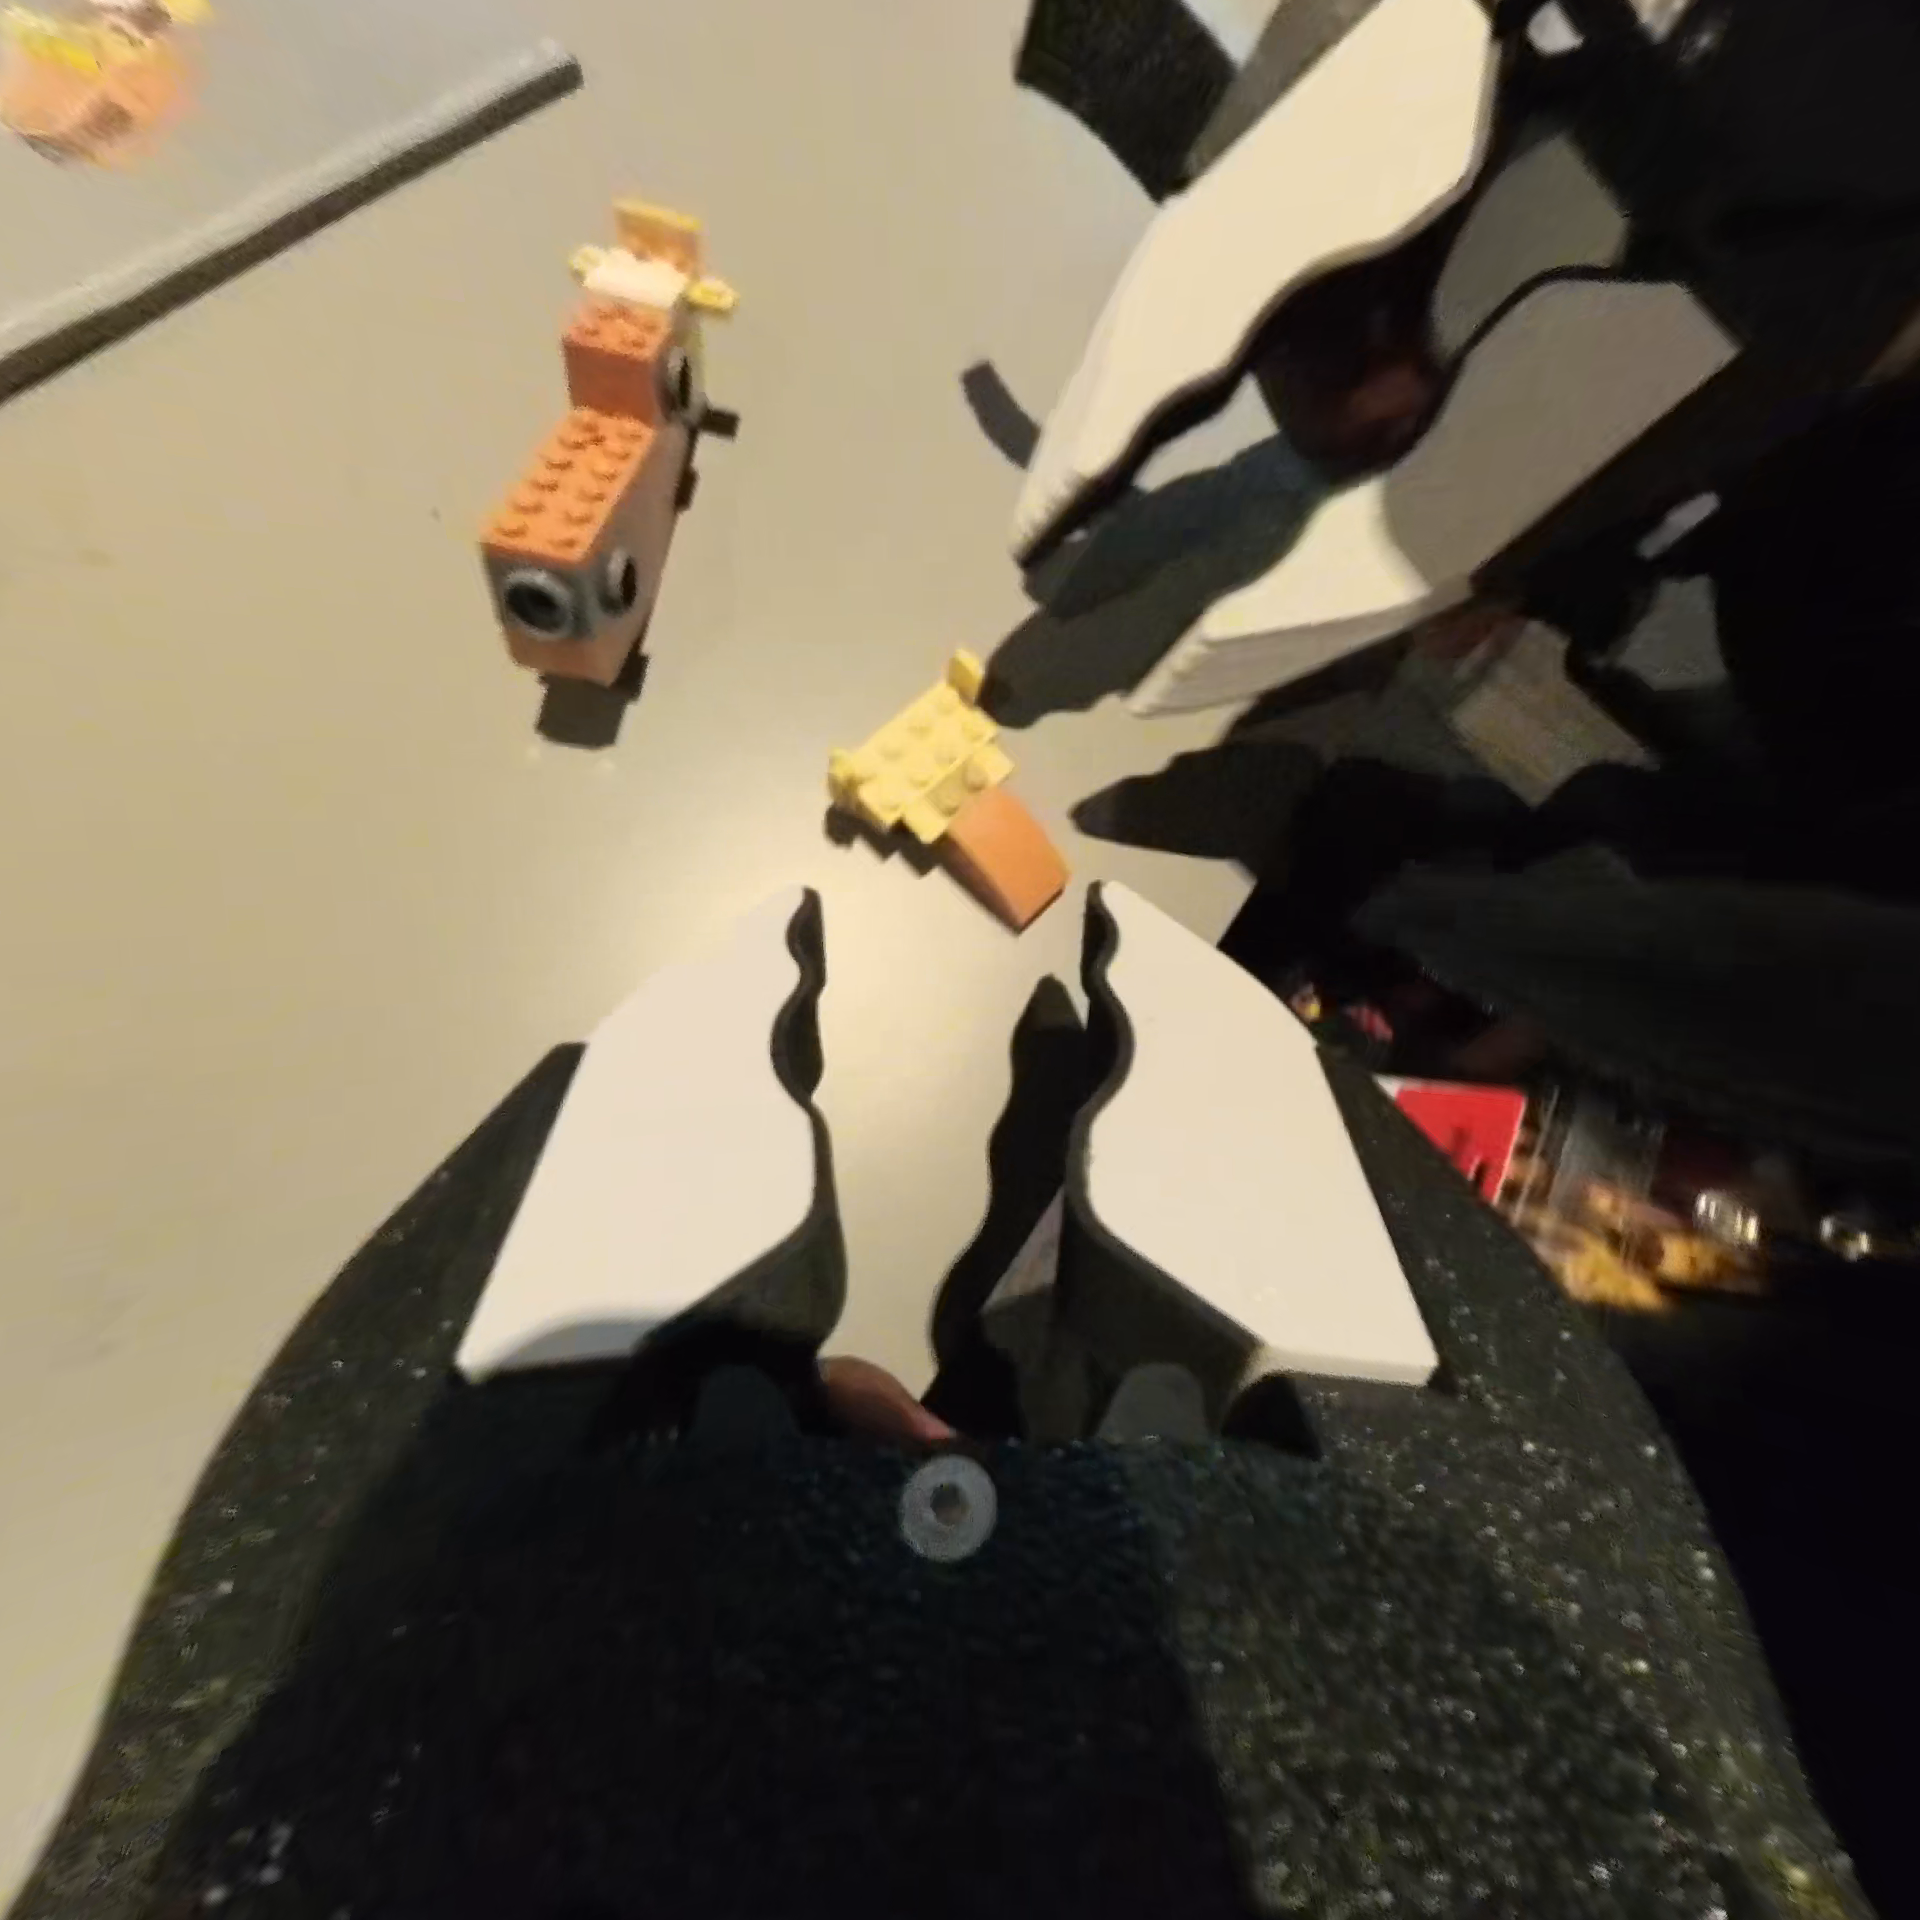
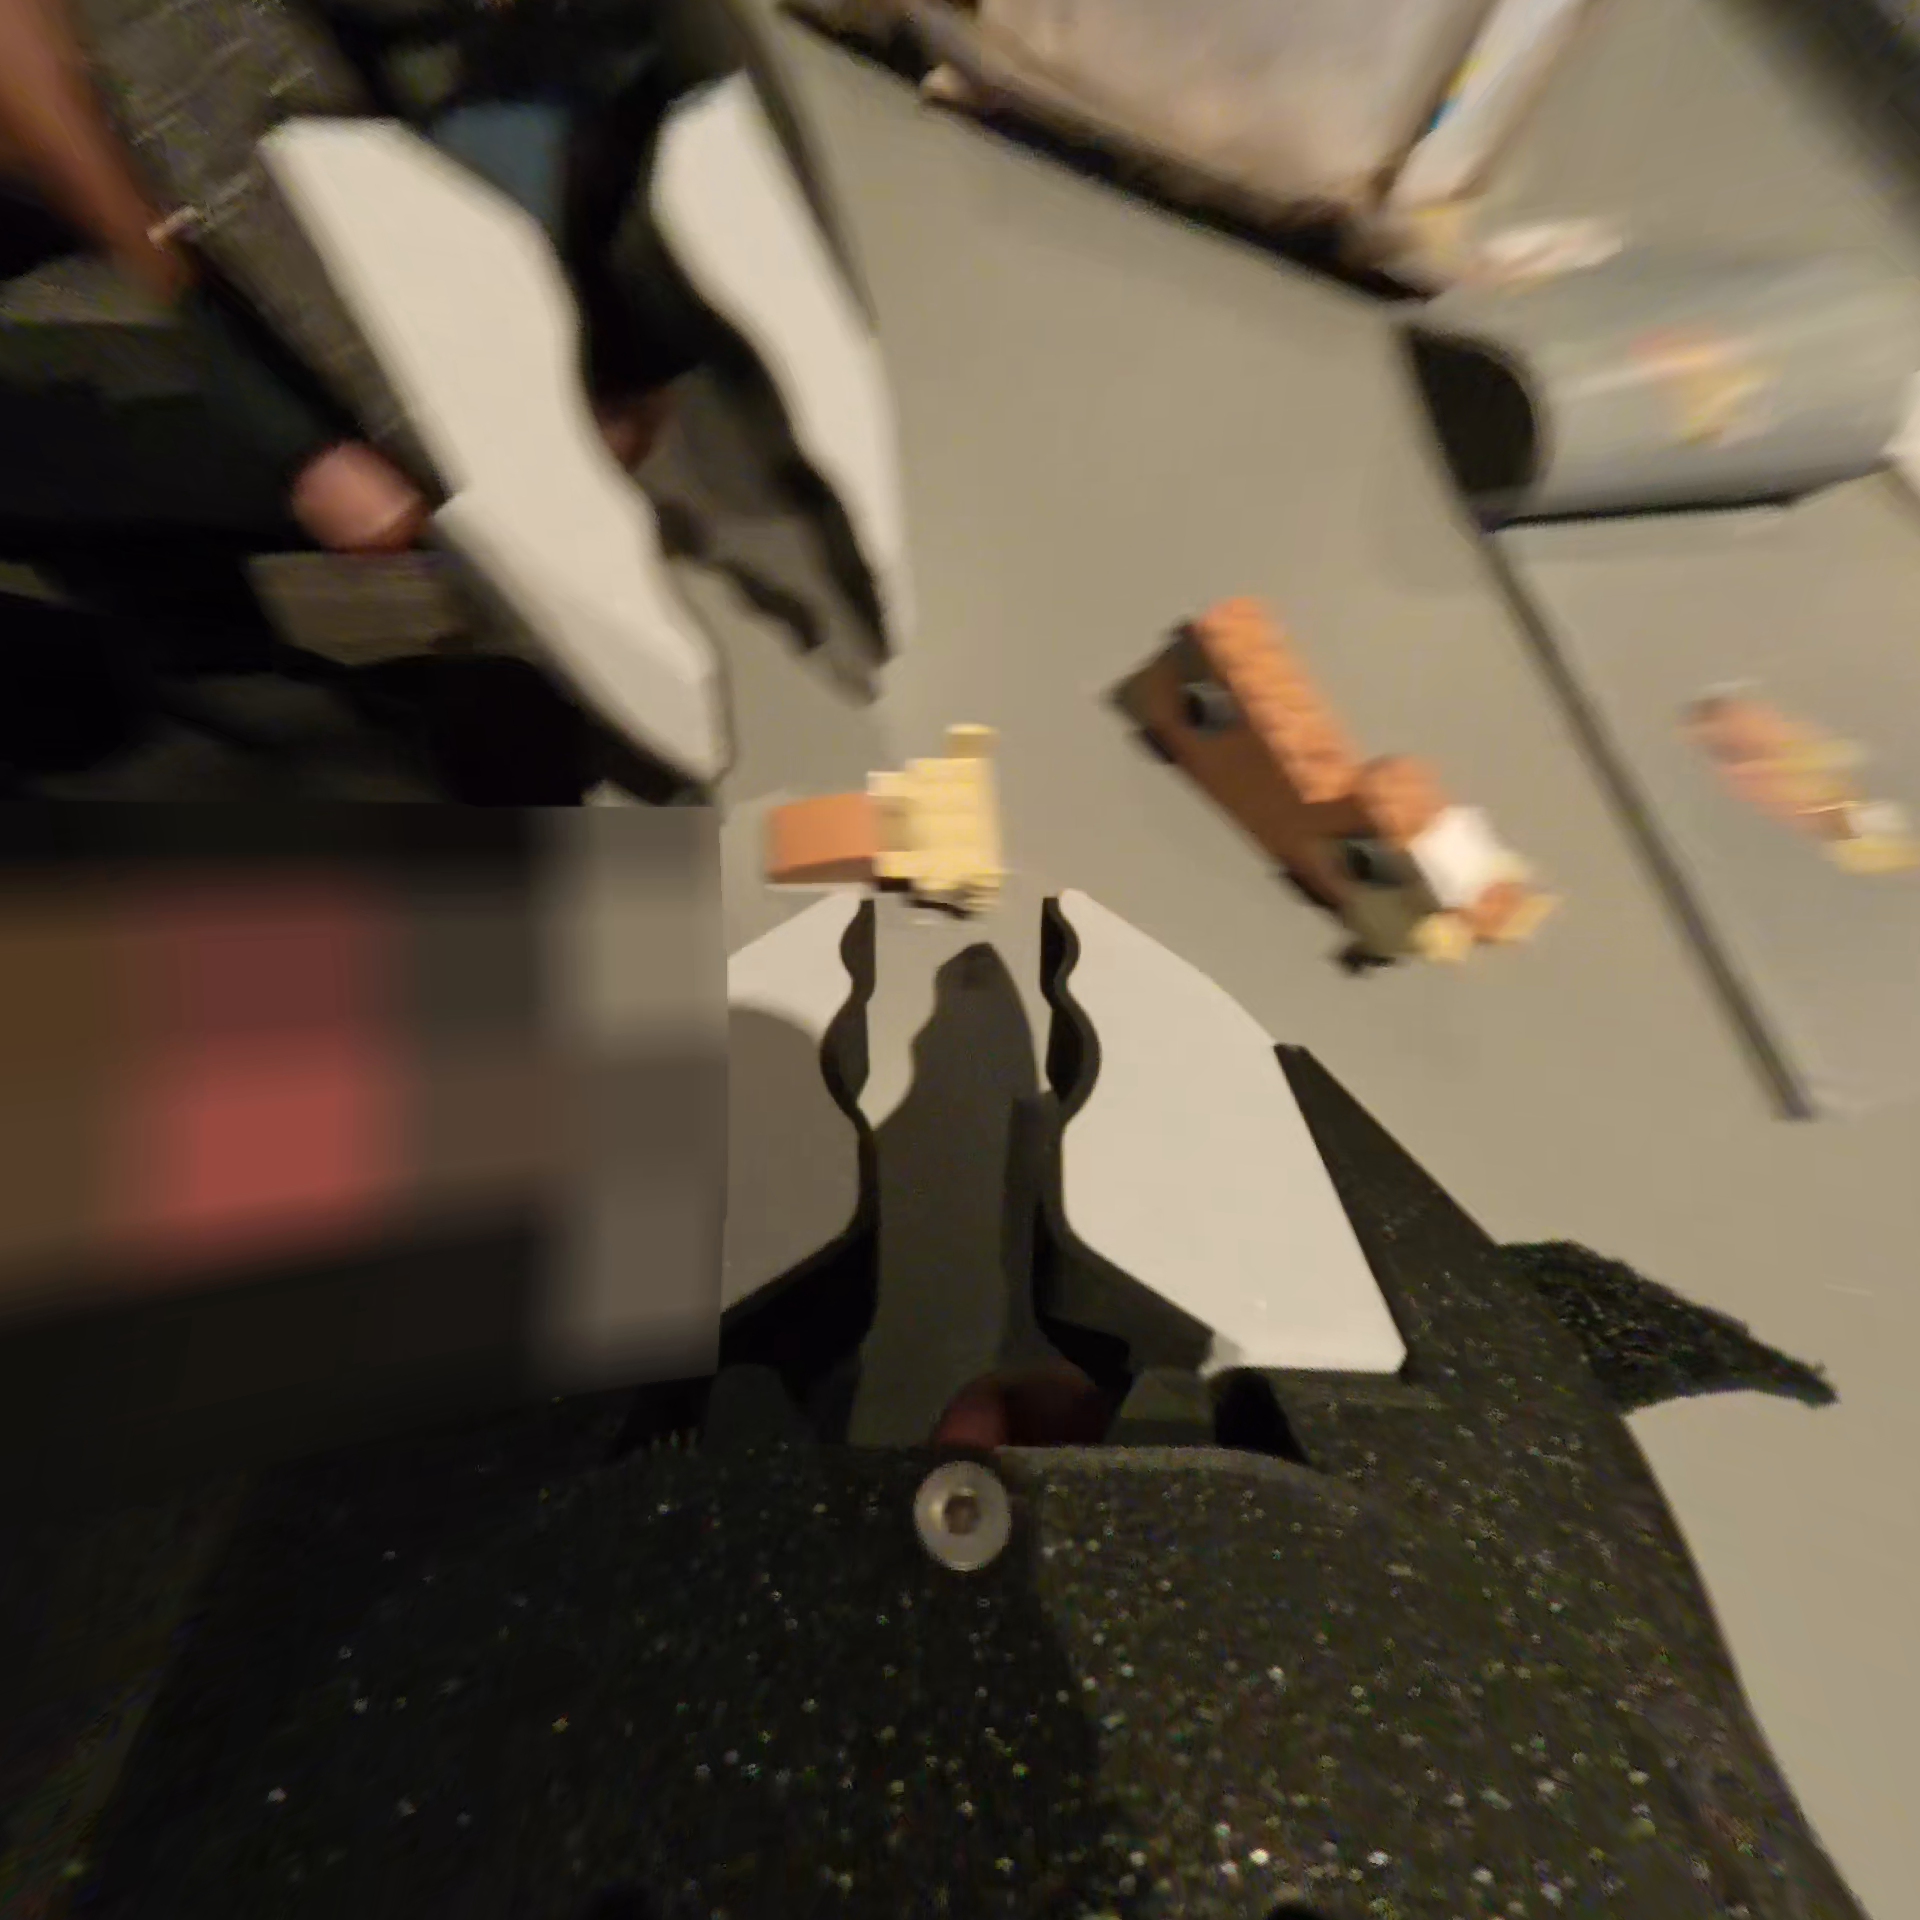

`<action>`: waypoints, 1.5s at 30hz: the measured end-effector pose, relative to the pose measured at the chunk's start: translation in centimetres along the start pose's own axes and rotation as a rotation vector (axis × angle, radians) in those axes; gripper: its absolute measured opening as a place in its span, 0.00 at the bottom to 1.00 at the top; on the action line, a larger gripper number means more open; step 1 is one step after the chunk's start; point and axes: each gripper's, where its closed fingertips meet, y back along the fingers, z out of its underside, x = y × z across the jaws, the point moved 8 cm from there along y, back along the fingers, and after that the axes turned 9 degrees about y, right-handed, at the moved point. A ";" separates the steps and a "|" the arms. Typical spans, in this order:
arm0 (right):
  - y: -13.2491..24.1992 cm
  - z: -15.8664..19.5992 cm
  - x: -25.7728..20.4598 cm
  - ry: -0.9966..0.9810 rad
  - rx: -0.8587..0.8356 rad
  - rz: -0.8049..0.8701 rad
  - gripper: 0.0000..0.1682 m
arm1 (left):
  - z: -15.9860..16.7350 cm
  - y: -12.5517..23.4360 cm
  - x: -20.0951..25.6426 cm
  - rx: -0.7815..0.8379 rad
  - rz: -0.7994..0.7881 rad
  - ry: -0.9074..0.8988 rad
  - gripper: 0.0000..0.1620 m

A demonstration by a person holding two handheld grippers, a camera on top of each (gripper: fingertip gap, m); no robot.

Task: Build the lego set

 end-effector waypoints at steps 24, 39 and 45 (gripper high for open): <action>0.9 0.9 8.4 0.209 0.115 0.163 0.36 | 0.1 -2.8 1.4 -0.013 -0.191 -0.209 0.10; -3.3 2.5 11.8 0.390 0.006 -0.219 0.38 | -10.4 -1.2 -4.6 -0.205 0.012 -0.384 0.10; -4.3 2.7 12.0 0.329 0.021 -0.250 0.33 | -10.9 -3.2 -5.7 -0.329 0.026 -0.308 0.10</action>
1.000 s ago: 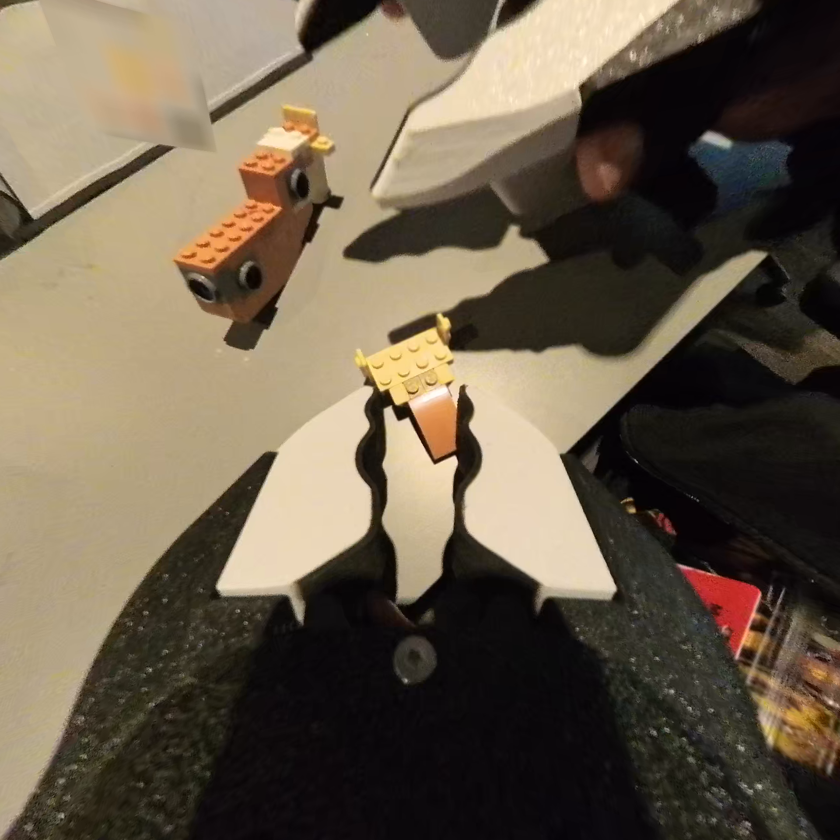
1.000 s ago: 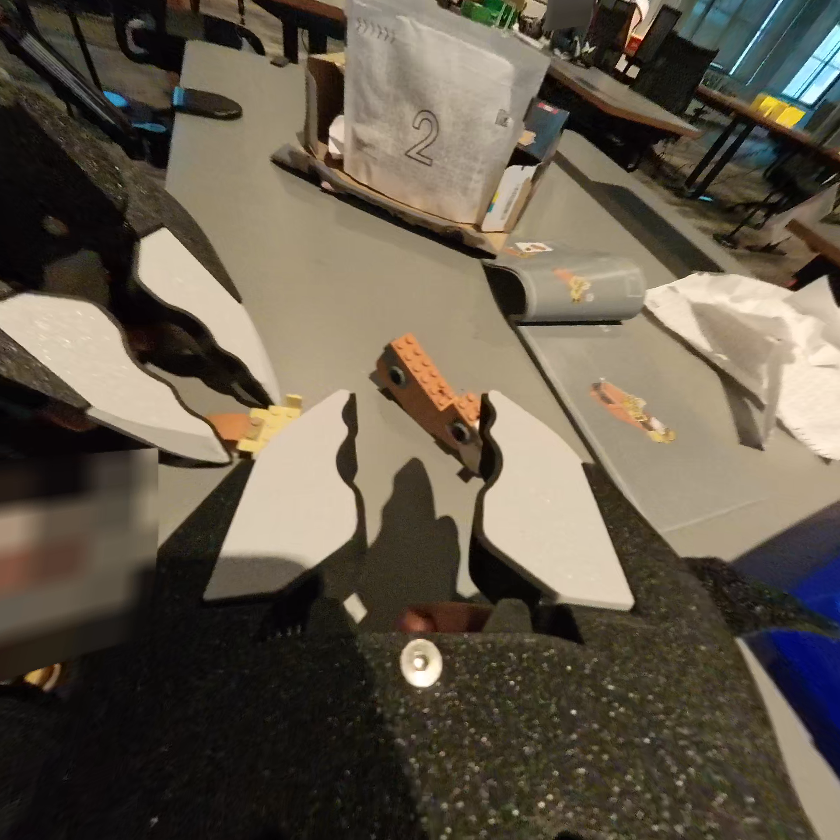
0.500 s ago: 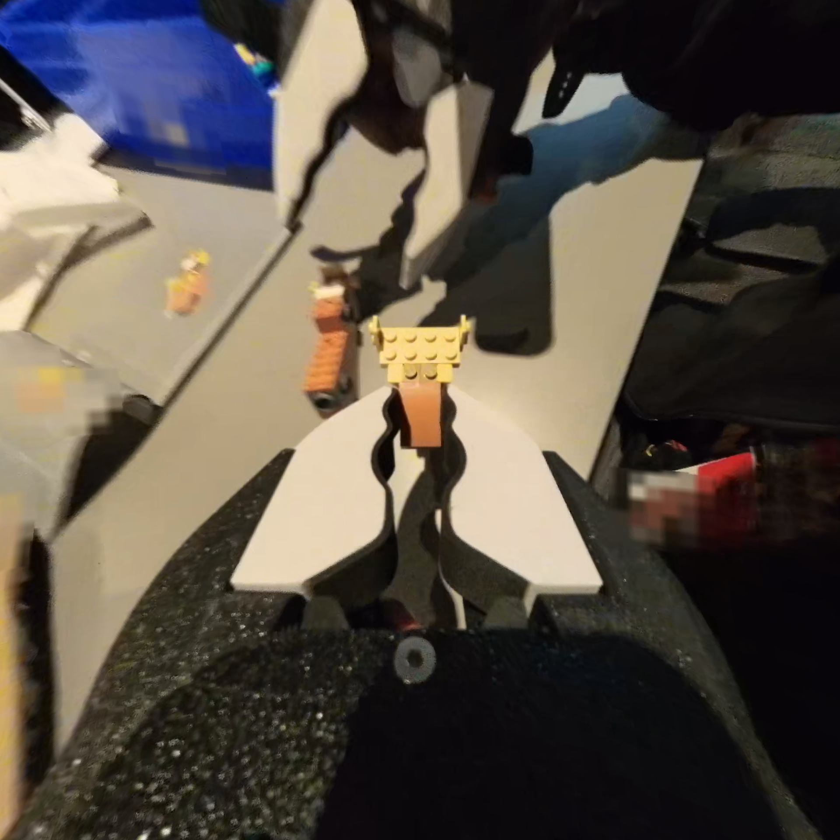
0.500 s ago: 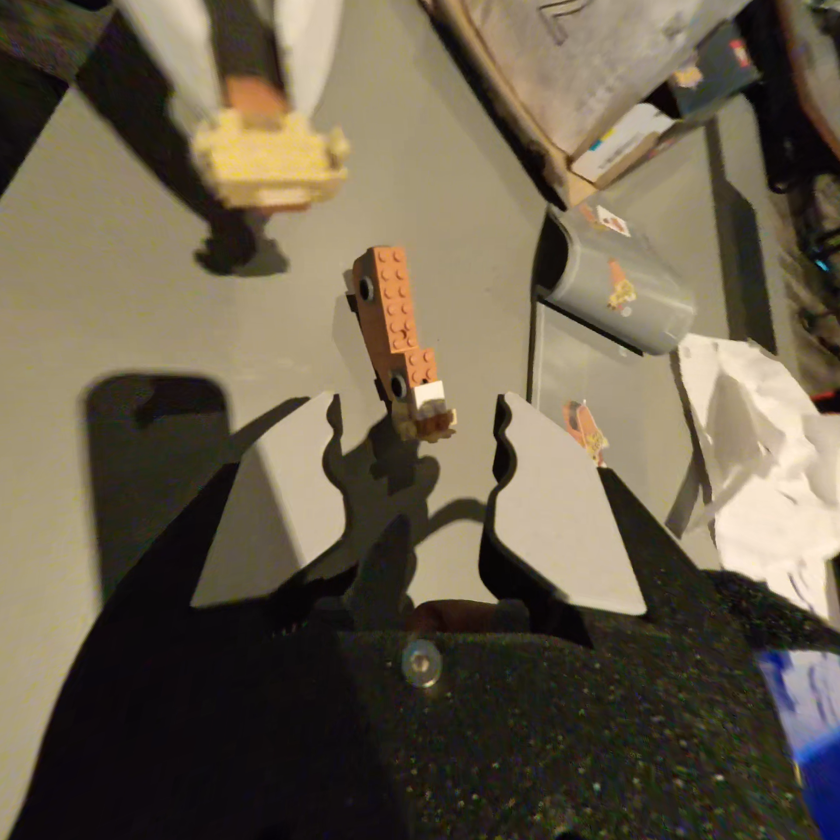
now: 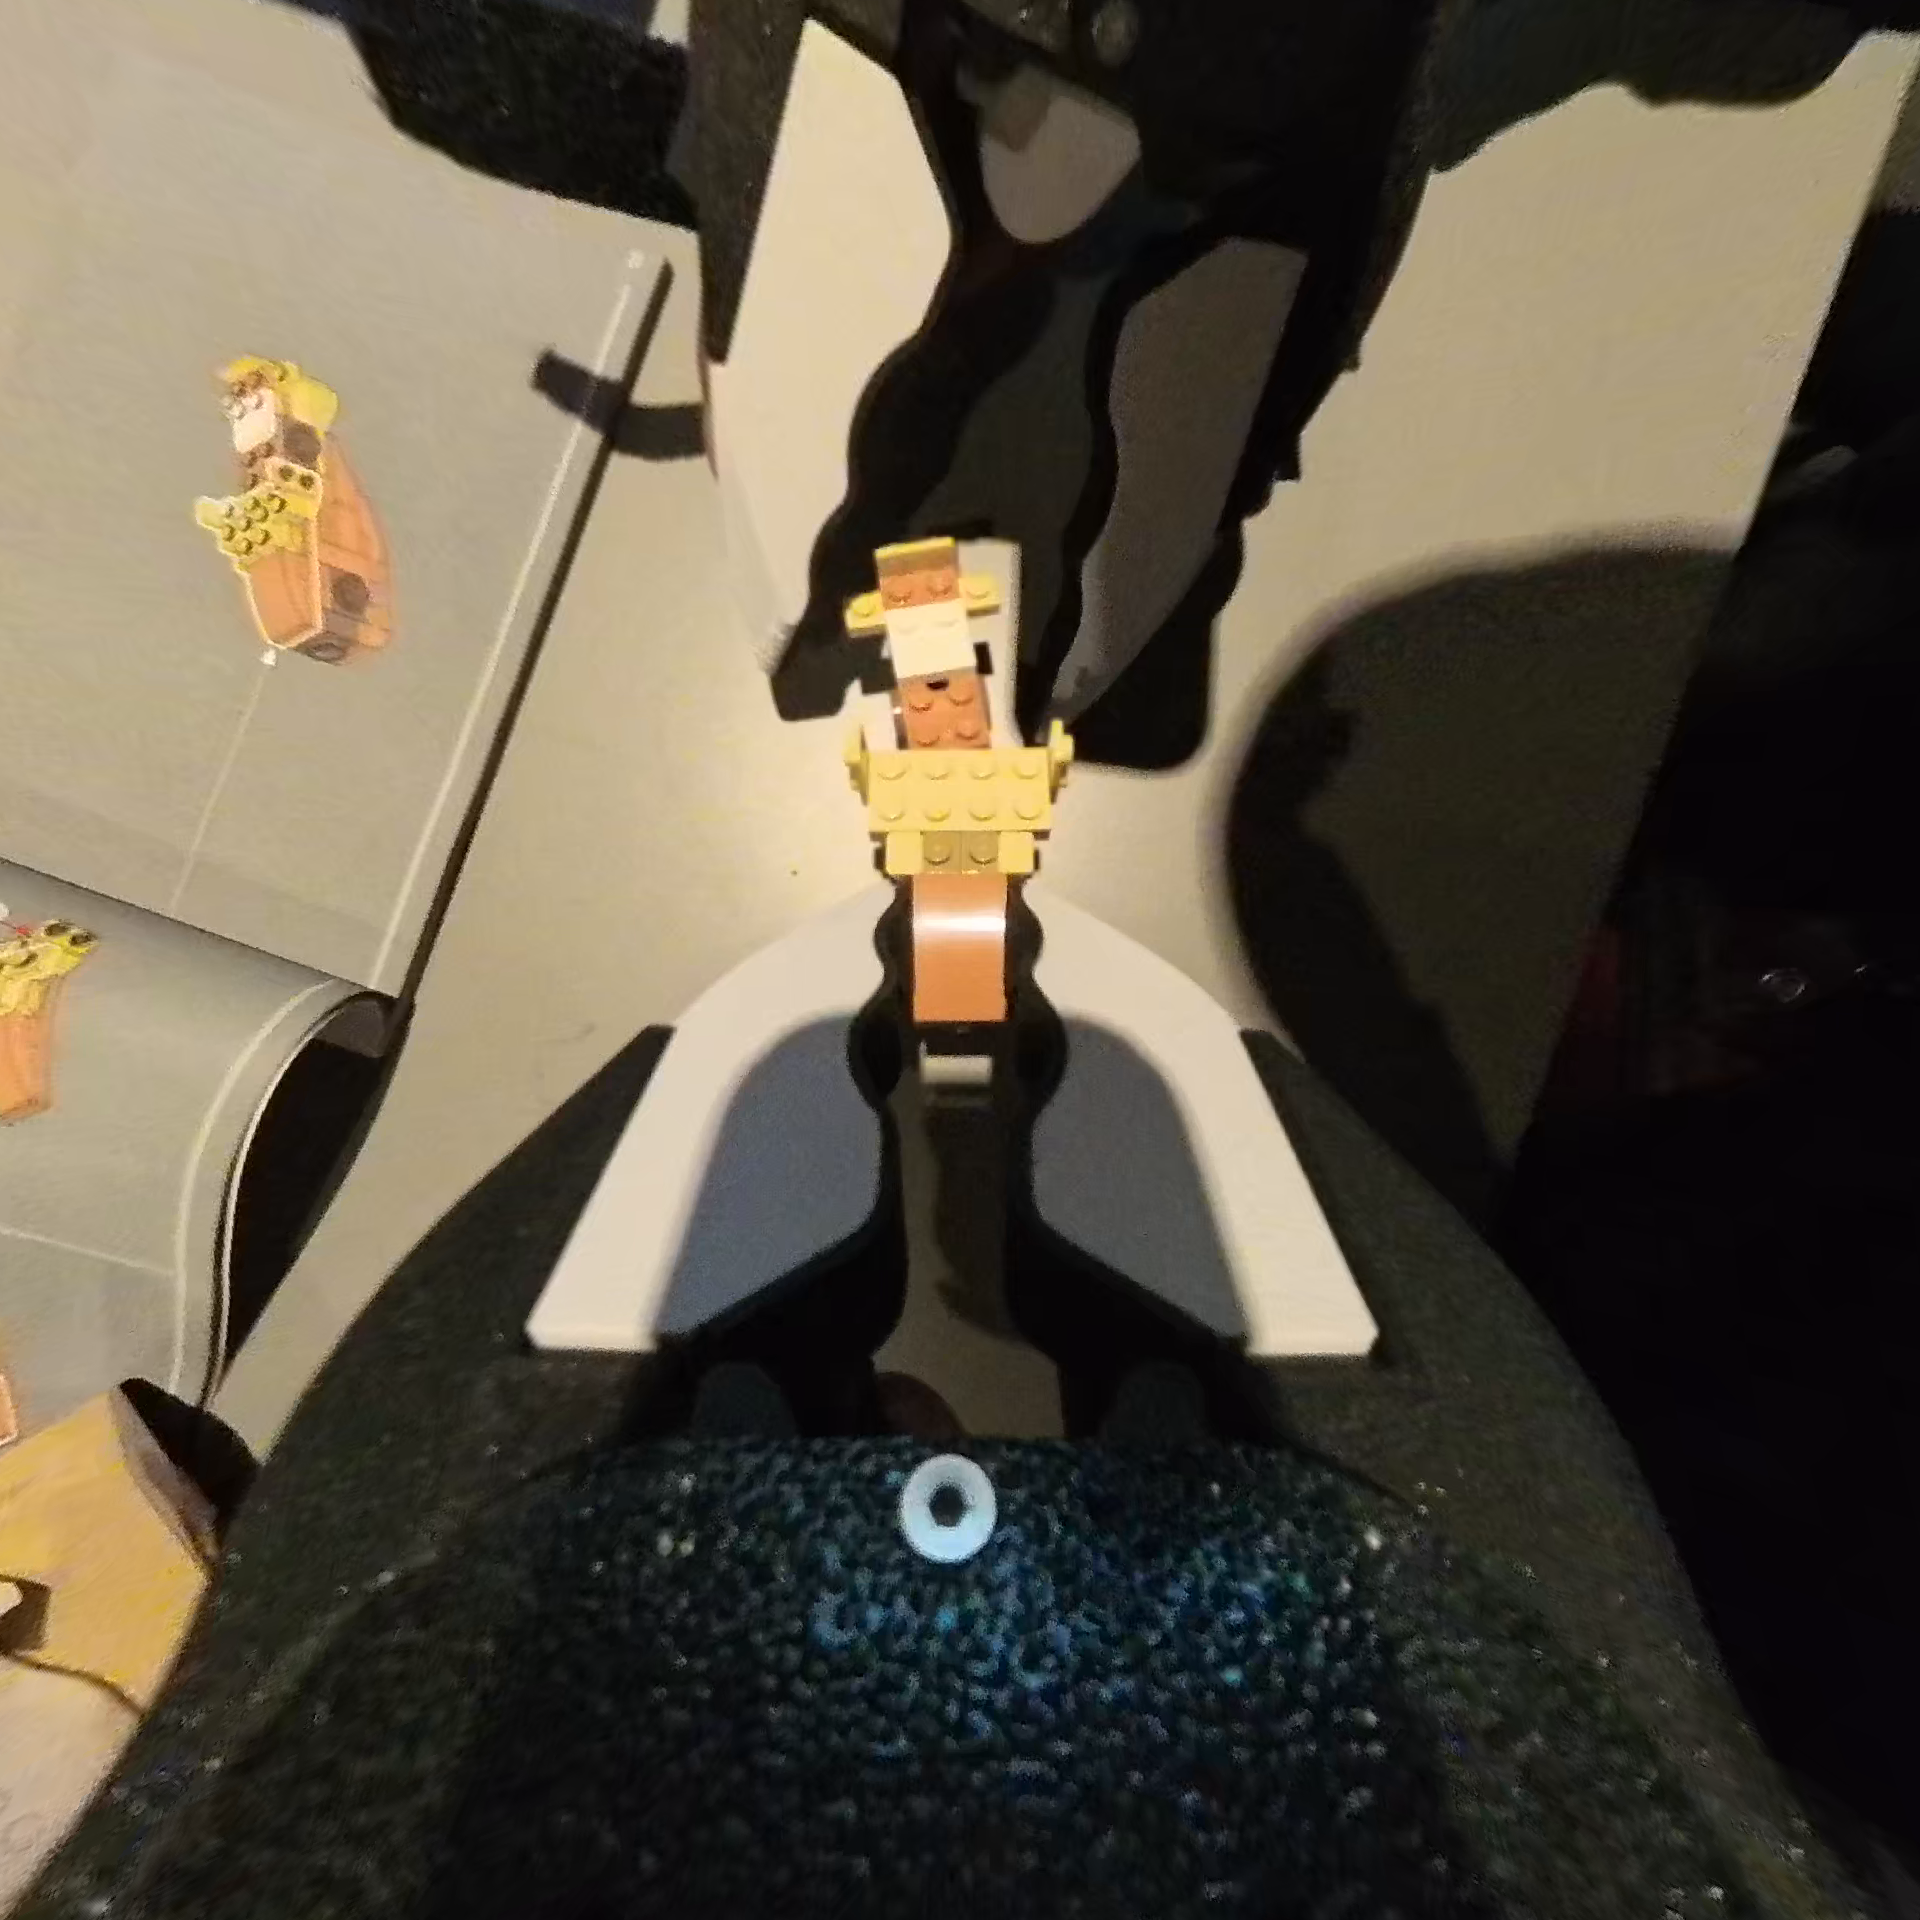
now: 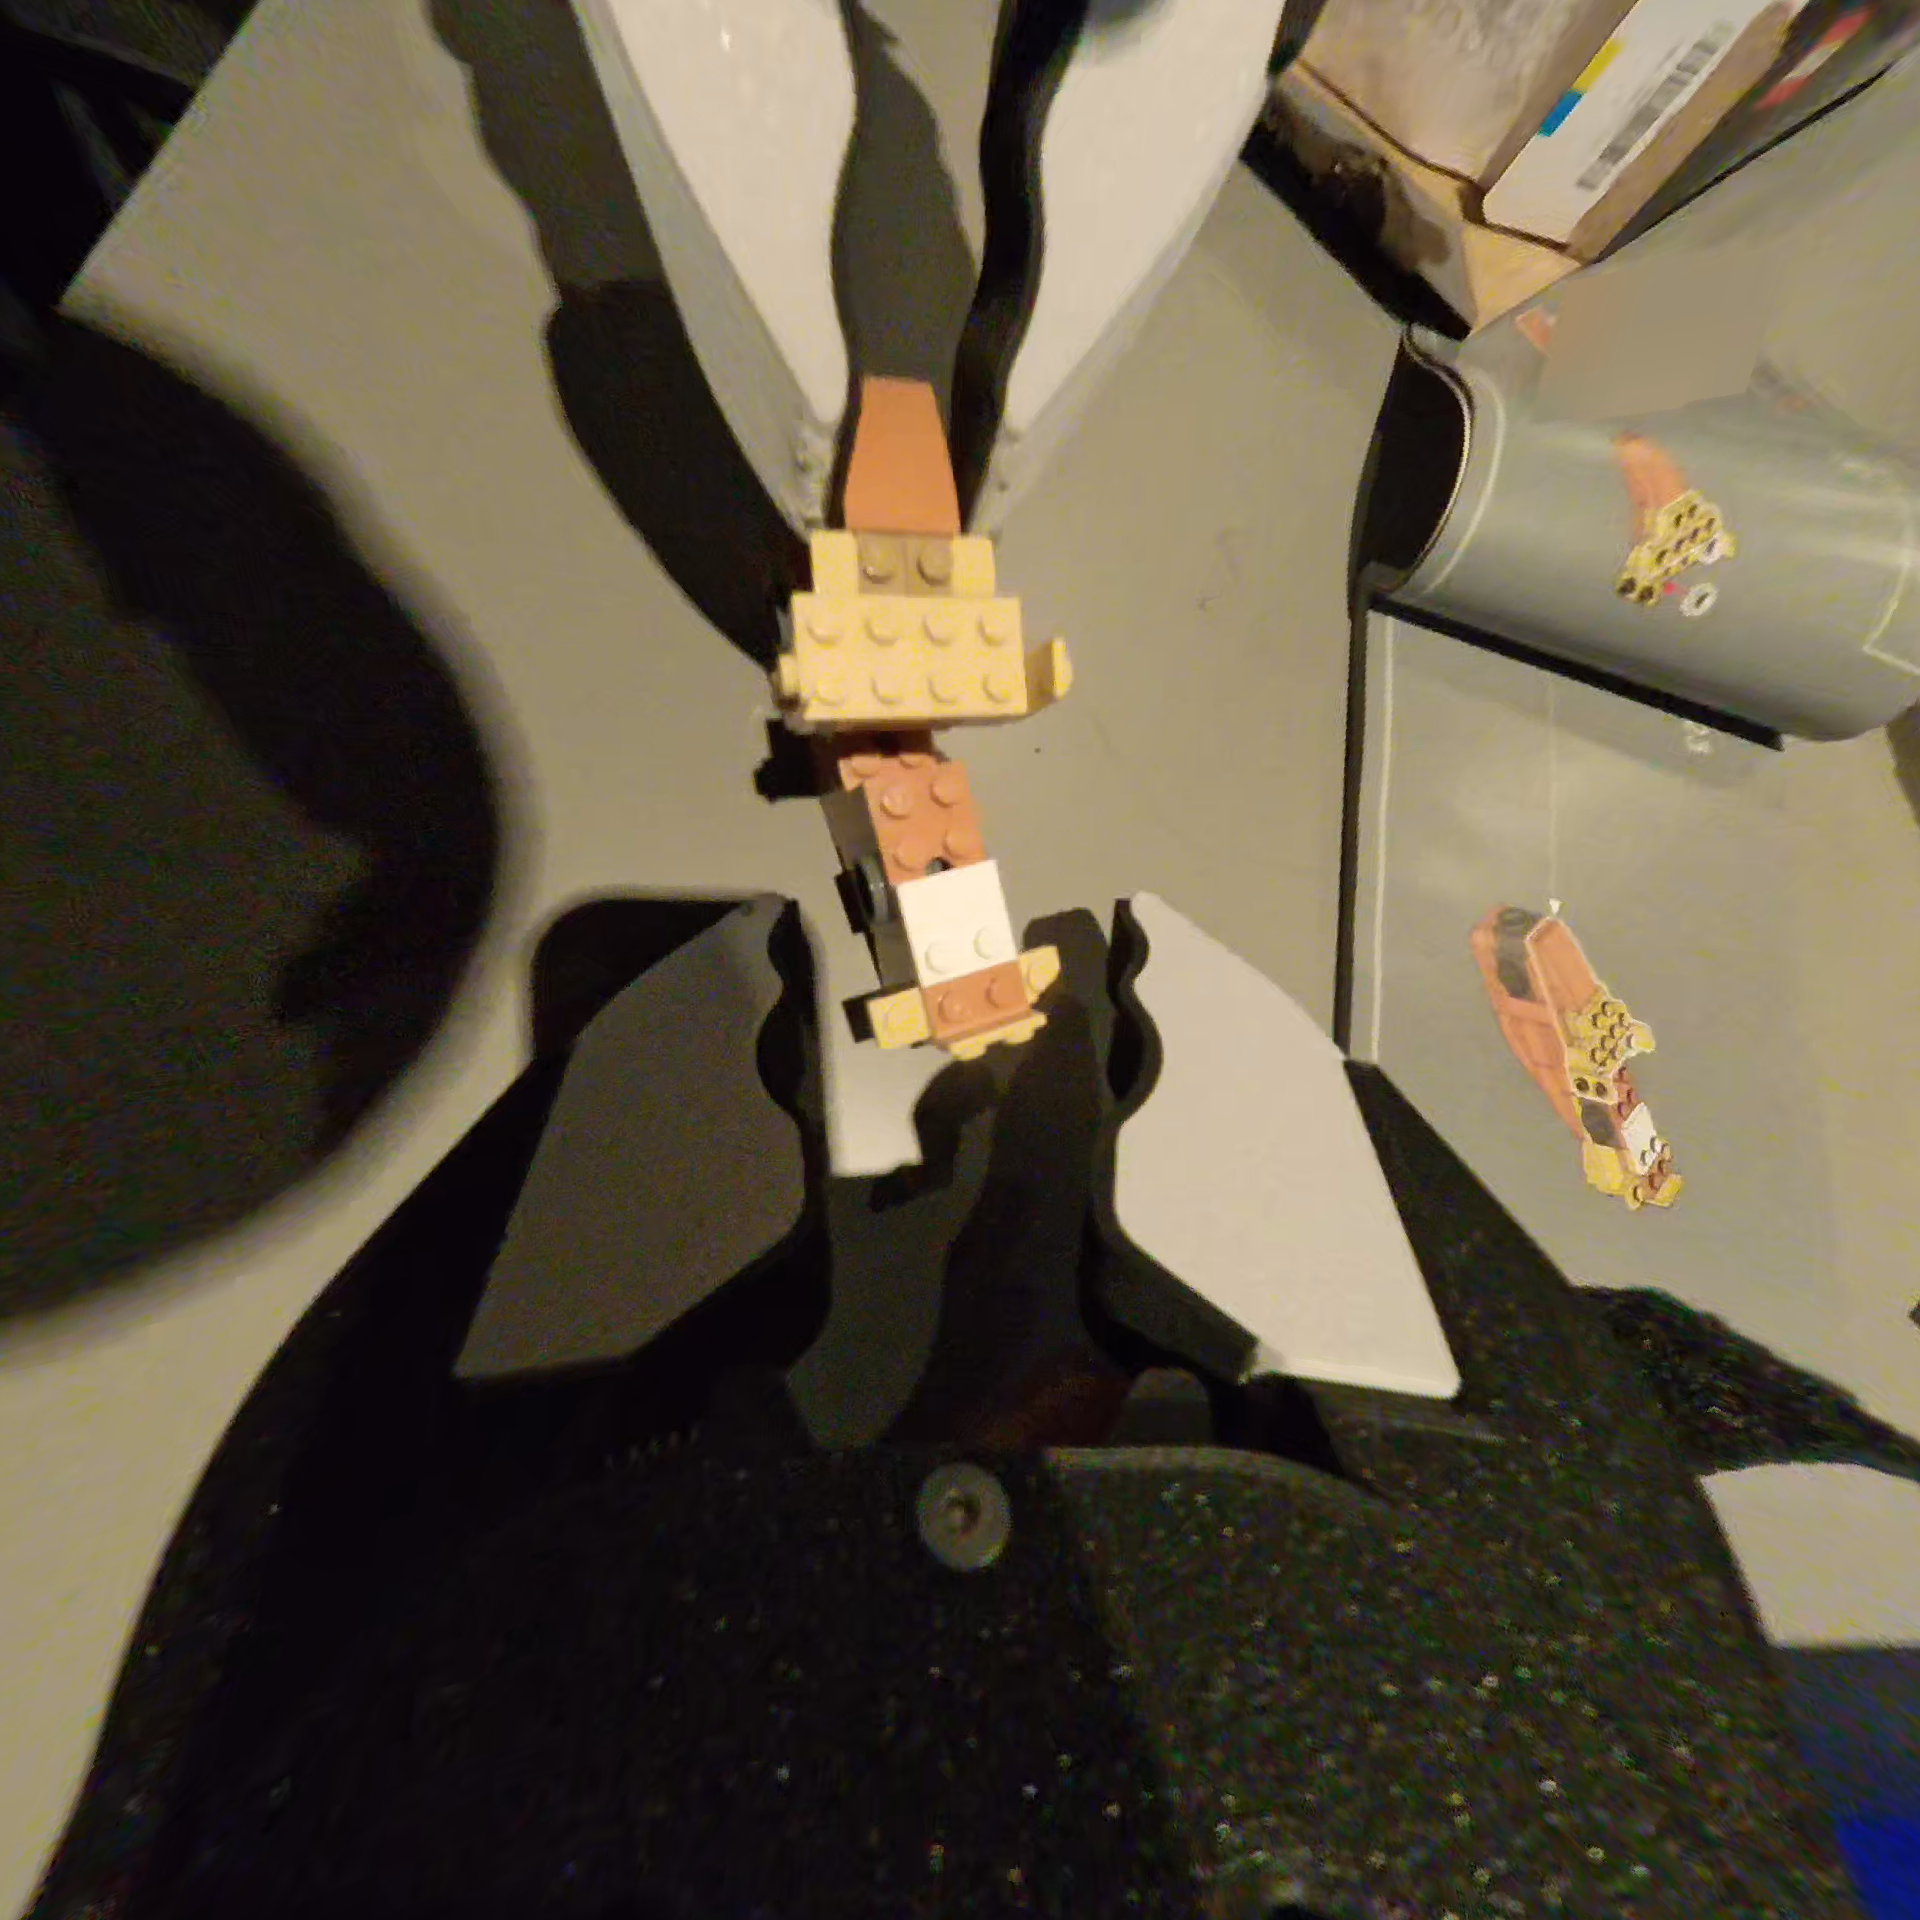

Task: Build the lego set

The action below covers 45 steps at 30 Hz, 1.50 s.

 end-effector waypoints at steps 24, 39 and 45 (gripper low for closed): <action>-0.7 -0.9 -0.5 -0.044 0.051 -0.047 0.20 | 2.0 -0.5 -0.4 0.036 0.087 0.050 0.10; -0.8 -0.8 -0.6 -0.040 0.045 -0.016 0.20 | 1.7 -0.5 0.0 -0.007 0.021 -0.007 0.10; -0.7 -0.8 -0.5 -0.041 0.053 -0.012 0.20 | 1.8 -0.6 -0.1 -0.005 0.025 -0.011 0.10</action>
